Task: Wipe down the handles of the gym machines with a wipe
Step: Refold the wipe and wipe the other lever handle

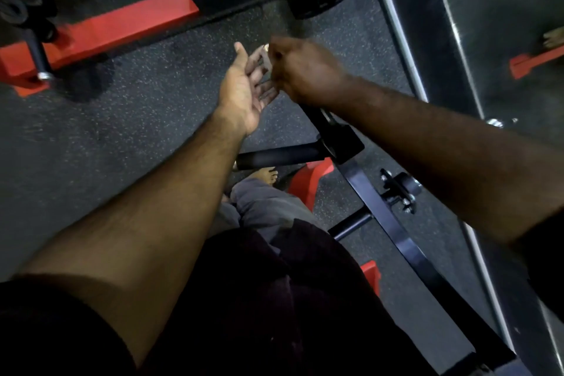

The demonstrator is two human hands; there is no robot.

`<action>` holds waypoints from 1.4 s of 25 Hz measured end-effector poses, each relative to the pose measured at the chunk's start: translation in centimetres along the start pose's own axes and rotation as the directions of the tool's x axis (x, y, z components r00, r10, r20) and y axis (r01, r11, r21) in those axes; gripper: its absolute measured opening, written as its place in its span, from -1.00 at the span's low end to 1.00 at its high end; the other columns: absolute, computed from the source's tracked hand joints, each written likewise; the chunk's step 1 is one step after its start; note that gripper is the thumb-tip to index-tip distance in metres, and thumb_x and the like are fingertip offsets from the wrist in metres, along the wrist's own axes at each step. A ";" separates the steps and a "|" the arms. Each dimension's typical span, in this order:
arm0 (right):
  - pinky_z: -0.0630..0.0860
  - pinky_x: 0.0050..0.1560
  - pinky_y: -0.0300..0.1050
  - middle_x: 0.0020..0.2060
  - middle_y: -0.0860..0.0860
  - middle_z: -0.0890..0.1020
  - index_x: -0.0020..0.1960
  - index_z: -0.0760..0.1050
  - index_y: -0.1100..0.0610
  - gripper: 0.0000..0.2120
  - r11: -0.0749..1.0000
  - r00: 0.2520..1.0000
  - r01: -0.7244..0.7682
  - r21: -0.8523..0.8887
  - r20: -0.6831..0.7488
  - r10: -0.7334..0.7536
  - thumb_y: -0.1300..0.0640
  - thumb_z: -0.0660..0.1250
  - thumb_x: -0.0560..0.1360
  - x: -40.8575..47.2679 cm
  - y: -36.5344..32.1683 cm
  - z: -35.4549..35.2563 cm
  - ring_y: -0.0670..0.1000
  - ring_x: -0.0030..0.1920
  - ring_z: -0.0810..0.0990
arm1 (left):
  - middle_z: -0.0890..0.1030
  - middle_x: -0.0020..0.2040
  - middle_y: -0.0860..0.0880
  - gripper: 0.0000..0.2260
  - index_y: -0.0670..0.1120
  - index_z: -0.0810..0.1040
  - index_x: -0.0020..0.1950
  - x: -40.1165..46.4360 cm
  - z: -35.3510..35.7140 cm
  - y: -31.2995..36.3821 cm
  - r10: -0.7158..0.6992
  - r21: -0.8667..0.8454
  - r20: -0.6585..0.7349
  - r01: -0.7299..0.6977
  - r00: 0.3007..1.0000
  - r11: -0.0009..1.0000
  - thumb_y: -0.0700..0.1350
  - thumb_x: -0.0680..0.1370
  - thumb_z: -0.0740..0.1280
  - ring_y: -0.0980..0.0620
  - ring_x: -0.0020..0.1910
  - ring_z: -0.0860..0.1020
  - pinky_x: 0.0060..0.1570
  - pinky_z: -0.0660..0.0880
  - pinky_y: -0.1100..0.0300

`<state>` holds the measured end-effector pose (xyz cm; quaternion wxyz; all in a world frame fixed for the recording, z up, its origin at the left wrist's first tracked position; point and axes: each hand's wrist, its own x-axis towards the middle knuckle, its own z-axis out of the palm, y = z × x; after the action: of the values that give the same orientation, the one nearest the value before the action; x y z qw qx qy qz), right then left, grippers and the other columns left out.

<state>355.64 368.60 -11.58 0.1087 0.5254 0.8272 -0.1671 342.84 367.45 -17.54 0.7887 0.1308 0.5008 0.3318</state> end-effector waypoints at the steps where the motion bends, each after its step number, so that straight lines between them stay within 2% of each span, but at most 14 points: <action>1: 0.35 -0.22 -0.10 0.05 0.11 0.57 0.18 0.49 0.20 -0.77 1.000 0.998 0.004 -0.016 0.067 -0.002 0.17 0.33 0.55 -2.1 -0.1 0.2 0.09 -0.11 0.57 | 0.37 0.51 -0.05 -0.44 0.01 0.35 0.52 -0.1 -0.1 -0.1 -0.001 0.005 0.014 0.001 1.000 1.000 0.28 0.65 -0.05 -0.12 0.42 0.43 0.44 0.32 -0.05; 4: 0.38 -0.21 -0.09 0.00 0.16 0.60 0.18 0.45 0.20 -0.77 1.000 0.964 0.012 -0.021 0.265 -0.006 0.20 0.33 0.55 -6.3 0.0 0.6 0.11 -0.12 0.58 | 0.30 0.55 -0.05 -0.44 0.04 0.31 0.54 -0.4 -0.2 -0.2 0.004 0.008 0.013 -0.004 1.000 1.000 0.30 0.64 -0.03 -0.19 0.47 0.34 0.38 0.33 -0.07; 8: 0.49 0.06 0.11 0.11 0.19 0.59 0.18 0.53 0.23 -0.70 0.995 0.997 0.038 0.088 0.060 -0.043 0.18 0.11 0.58 -1.2 -0.1 -0.1 0.23 0.10 0.54 | 0.52 0.40 0.01 -0.42 0.04 0.40 0.49 -0.4 0.1 -0.3 0.026 0.014 0.009 -0.026 1.000 1.000 0.31 0.63 -0.04 -0.07 0.31 0.53 0.37 0.38 -0.05; 11: 0.49 0.05 0.11 0.07 0.20 0.60 0.16 0.54 0.23 -0.72 0.999 1.000 -0.008 -0.031 -0.010 0.007 0.19 0.11 0.59 1.1 -0.7 0.5 0.24 0.09 0.57 | 0.57 0.34 -0.03 -0.37 -0.01 0.46 0.44 -0.4 -0.3 0.3 0.018 0.030 0.021 -0.018 1.000 0.999 0.34 0.61 -0.05 -0.06 0.27 0.56 0.37 0.39 -0.05; 13: 0.51 -0.06 0.02 0.03 0.21 0.61 0.11 0.54 0.26 -0.79 0.982 0.991 0.066 -0.175 0.125 -0.045 0.22 0.20 0.58 -1.2 -0.9 0.4 0.22 0.02 0.61 | 0.45 0.46 -0.08 -0.34 -0.03 0.41 0.48 -0.4 -0.7 0.5 0.004 0.028 0.037 -0.005 0.999 1.000 0.36 0.60 -0.06 -0.13 0.36 0.49 0.37 0.37 -0.03; 16: 0.53 -0.14 -0.02 -0.05 0.20 0.63 0.04 0.55 0.26 -0.87 0.941 0.875 0.221 -0.256 0.478 -0.076 0.23 0.30 0.54 -5.0 -1.1 -1.1 0.20 -0.07 0.64 | 0.28 0.56 -0.11 -0.34 -0.03 0.35 0.52 -0.6 -0.6 0.3 -0.001 0.016 0.017 0.001 1.000 1.000 0.36 0.61 -0.07 -0.19 0.47 0.33 0.31 0.36 -0.04; 18: 0.54 -0.12 0.00 -0.05 0.20 0.62 0.05 0.55 0.25 -0.85 0.951 0.916 0.250 -0.182 0.362 -0.172 0.21 0.28 0.55 -3.5 -0.5 -1.8 0.19 -0.08 0.62 | 0.30 0.55 -0.09 -0.34 0.00 0.34 0.52 -0.6 -0.4 0.1 0.007 0.008 0.010 -0.007 1.000 1.000 0.37 0.60 -0.06 -0.18 0.46 0.36 0.35 0.36 -0.06; 20: 0.50 -0.10 0.00 -0.01 0.21 0.60 0.07 0.56 0.27 -0.81 0.978 0.979 0.194 -0.078 0.077 -0.188 0.19 0.24 0.57 -0.6 0.4 -1.5 0.19 -0.04 0.60 | 0.36 0.52 -0.06 -0.35 0.00 0.35 0.52 -0.7 -0.1 0.0 0.009 0.006 0.011 -0.009 1.000 1.000 0.36 0.61 -0.07 -0.13 0.40 0.44 0.38 0.34 -0.08; 22: 0.48 -0.08 -0.08 -0.01 0.11 0.62 0.04 0.62 0.17 -0.82 0.984 0.985 -0.022 0.176 -0.165 0.052 0.13 0.30 0.54 1.4 0.6 -1.3 0.09 -0.03 0.60 | 0.37 0.52 -0.06 -0.37 0.00 0.36 0.51 -0.7 -0.1 0.4 0.004 0.017 0.003 -0.004 1.000 1.000 0.34 0.62 -0.07 -0.13 0.40 0.44 0.36 0.33 -0.07; 25: 0.56 -0.07 -0.18 -0.11 -0.03 0.70 0.01 0.68 0.03 -0.86 0.801 0.886 -0.305 0.516 -0.153 0.437 0.05 0.42 0.48 -0.2 0.8 0.2 -0.06 -0.12 0.64 | 0.34 0.53 -0.08 -0.39 0.00 0.38 0.49 -1.0 -0.4 1.0 -0.012 0.075 -0.011 0.013 1.000 0.997 0.32 0.63 -0.07 -0.13 0.43 0.40 0.29 0.36 -0.01; 29: 0.62 -0.07 -0.13 -0.19 0.00 0.72 -0.07 0.70 0.12 -0.91 0.651 0.844 -0.445 0.615 0.044 0.535 0.15 0.42 0.50 -3.3 2.0 1.8 -0.06 -0.16 0.67 | 0.55 0.35 0.00 -0.58 -0.01 0.50 0.40 -1.4 0.4 0.8 0.085 0.278 -0.129 -0.047 0.988 0.959 0.15 0.68 0.08 0.04 0.20 0.54 0.12 0.45 0.11; 32: 0.63 -0.09 -0.02 -0.21 0.14 0.71 -0.10 0.67 0.22 -0.93 0.129 0.782 -0.465 0.876 0.338 0.524 0.28 0.40 0.50 1.1 2.0 1.4 0.06 -0.17 0.69 | 0.64 0.17 0.04 -0.72 -0.08 0.57 0.32 -1.4 0.8 1.2 0.191 0.410 -0.182 -0.102 0.965 0.906 -0.06 0.68 0.18 0.16 0.01 0.55 -0.13 0.40 0.31; 34: 0.64 -0.05 0.07 -0.15 0.27 0.70 -0.01 0.63 0.34 -0.86 -0.078 0.799 -0.415 0.906 0.404 0.446 0.37 0.31 0.51 3.6 2.4 1.1 0.19 -0.11 0.71 | 0.64 0.13 0.04 -0.72 -0.12 0.57 0.32 -1.3 0.4 1.7 0.203 0.468 -0.166 -0.104 0.965 0.877 -0.12 0.68 0.19 0.24 -0.07 0.52 -0.17 0.39 0.41; 35: 0.65 -0.02 0.08 -0.12 0.28 0.70 0.04 0.61 0.37 -0.84 -0.107 0.808 -0.423 0.900 0.428 0.405 0.37 0.29 0.53 3.5 2.9 1.3 0.20 -0.08 0.71 | 0.64 0.14 0.04 -0.72 -0.12 0.57 0.32 -1.3 0.2 2.0 0.198 0.489 -0.157 -0.099 0.967 0.867 -0.13 0.68 0.20 0.25 -0.07 0.52 -0.13 0.40 0.43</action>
<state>356.76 372.14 -14.43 -0.2258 0.6798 0.2761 -0.6408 341.90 368.17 -15.44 0.6491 0.3249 0.6327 0.2698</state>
